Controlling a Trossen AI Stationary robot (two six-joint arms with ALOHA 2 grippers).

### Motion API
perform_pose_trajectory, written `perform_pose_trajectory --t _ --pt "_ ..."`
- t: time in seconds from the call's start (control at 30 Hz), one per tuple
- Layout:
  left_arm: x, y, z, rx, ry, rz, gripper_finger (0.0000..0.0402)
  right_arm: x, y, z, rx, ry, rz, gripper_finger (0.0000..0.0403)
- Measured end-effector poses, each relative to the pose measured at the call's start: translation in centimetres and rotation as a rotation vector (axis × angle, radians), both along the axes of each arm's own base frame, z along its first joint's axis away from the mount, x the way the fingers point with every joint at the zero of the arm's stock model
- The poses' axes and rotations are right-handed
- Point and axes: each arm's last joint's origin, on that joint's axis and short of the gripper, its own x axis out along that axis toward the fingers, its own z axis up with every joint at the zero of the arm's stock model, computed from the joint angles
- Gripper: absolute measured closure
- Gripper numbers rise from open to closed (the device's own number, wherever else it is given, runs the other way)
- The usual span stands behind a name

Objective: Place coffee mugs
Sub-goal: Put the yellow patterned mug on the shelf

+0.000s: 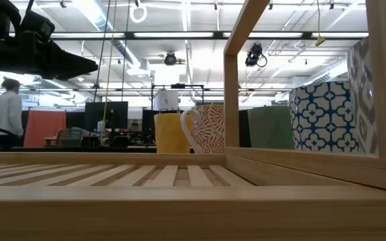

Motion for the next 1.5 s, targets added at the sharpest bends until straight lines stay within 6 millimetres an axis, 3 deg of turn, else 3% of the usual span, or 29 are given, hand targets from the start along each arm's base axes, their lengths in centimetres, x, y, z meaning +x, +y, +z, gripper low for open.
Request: perform_pose_trajectory --t 0.5,0.87,1.5 --pt "0.1 0.0 -0.1 -0.003 0.009 0.0 0.0237 3.5 4.3 -8.3 0.09 0.235 0.151 0.0373" --pt "0.1 0.0 -0.1 -0.003 0.008 0.0 0.0237 4.5 6.2 -13.4 0.077 0.378 0.173 0.0372" --pt "0.1 0.0 -0.1 -0.004 0.008 0.0 0.0237 4.1 7.5 -14.4 -0.009 0.375 0.212 0.0371"
